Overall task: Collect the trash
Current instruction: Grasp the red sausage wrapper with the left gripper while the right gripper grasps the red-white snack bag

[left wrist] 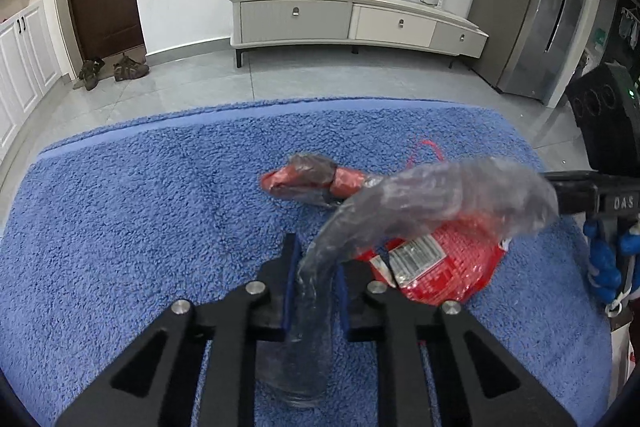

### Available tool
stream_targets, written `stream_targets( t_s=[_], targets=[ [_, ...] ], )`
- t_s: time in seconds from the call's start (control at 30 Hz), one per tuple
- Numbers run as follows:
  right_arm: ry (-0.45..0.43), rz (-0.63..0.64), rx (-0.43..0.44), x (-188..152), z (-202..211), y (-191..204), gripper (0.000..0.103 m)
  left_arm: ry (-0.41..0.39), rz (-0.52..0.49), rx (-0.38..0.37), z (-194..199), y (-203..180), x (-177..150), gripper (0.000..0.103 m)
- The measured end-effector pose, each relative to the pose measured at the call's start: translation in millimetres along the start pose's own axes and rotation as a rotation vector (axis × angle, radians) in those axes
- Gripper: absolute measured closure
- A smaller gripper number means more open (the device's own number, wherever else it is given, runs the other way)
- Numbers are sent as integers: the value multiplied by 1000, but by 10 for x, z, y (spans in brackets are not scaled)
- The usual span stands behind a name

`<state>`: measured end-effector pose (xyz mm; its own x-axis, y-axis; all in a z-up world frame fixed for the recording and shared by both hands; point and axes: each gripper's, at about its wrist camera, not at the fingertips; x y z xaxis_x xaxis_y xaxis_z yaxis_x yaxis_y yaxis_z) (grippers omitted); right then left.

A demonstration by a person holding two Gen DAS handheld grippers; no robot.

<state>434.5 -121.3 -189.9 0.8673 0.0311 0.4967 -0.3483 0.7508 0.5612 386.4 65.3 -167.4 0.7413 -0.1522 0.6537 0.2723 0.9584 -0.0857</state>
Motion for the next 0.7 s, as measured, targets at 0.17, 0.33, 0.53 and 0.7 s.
stream_targets(
  t_s=[0.17,0.33,0.53,0.7],
  targets=[
    [-49,-17,26,-92,107,52,91,-20,11,10,110,-6,-87,99],
    [-84,8,25,-220,293,166,98,-52,-4,26,305,-162,-194,100],
    [-140,32,19,-462,614,462,103,-84,11,9,628,-279,-359,100],
    [-204,23,19,-756,1037,645,103,-119,-19,67,1007,-413,-506,101]
  ],
)
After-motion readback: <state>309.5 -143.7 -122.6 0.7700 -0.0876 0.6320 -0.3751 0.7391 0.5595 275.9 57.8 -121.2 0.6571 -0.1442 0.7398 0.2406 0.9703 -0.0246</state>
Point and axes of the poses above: each gripper's, at about its wrist camera, not at the fingertips, and z roughly against the way its jaws point, y to its left, x to its top, and after that the axes turned 1 degree about -y, right-handed
